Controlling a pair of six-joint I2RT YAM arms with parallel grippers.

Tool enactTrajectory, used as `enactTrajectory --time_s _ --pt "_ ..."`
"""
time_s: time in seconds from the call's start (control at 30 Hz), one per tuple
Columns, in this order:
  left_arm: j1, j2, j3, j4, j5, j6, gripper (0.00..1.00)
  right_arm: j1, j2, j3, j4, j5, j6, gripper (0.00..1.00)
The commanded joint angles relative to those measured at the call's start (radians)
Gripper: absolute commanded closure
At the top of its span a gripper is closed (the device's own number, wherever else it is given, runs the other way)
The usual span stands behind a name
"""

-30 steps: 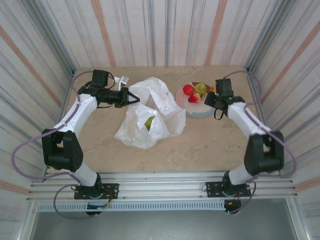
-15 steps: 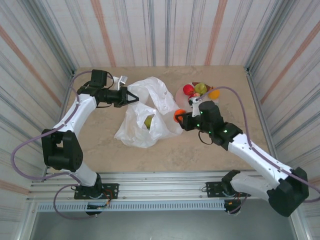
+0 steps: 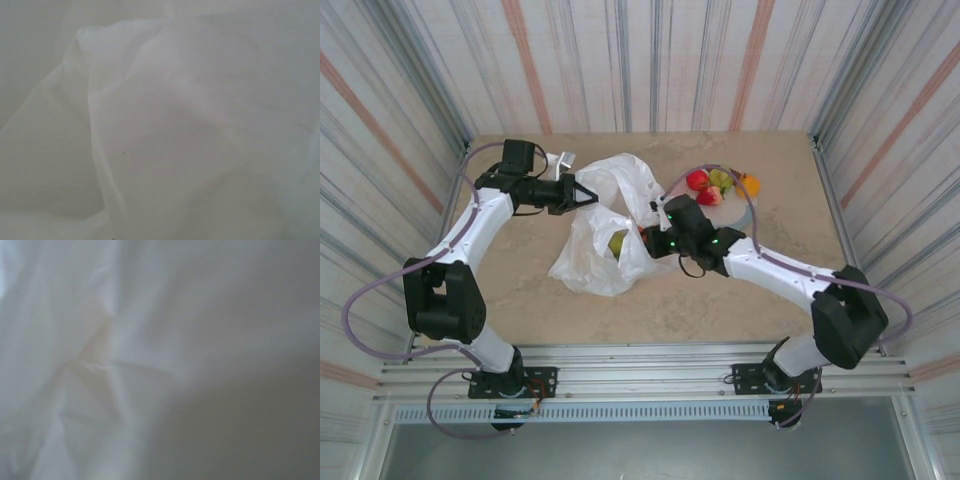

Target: Place the fruits into the plastic bag

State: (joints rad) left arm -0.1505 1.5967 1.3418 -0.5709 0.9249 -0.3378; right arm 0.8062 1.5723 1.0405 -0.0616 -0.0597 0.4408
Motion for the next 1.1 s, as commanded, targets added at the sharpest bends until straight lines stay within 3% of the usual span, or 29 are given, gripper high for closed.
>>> enactTrajectory --time_s 0.0,0.27,0.5,1.07 --pt "-0.004 -0.026 -0.016 0.005 0.031 -0.003 1.00 0.034 0.089 0.070 0.054 0.045 0.057 0.49" --pt "-0.007 -0.021 -0.021 0.009 0.034 -0.007 1.00 0.049 0.258 0.137 0.174 0.142 0.180 0.46" --pt "-0.006 -0.017 -0.023 0.009 0.037 -0.009 1.00 0.051 0.318 0.165 0.203 0.169 0.217 0.37" --pt "0.006 -0.015 -0.027 0.012 0.039 -0.015 1.00 0.036 0.238 0.131 0.194 0.135 0.190 0.19"
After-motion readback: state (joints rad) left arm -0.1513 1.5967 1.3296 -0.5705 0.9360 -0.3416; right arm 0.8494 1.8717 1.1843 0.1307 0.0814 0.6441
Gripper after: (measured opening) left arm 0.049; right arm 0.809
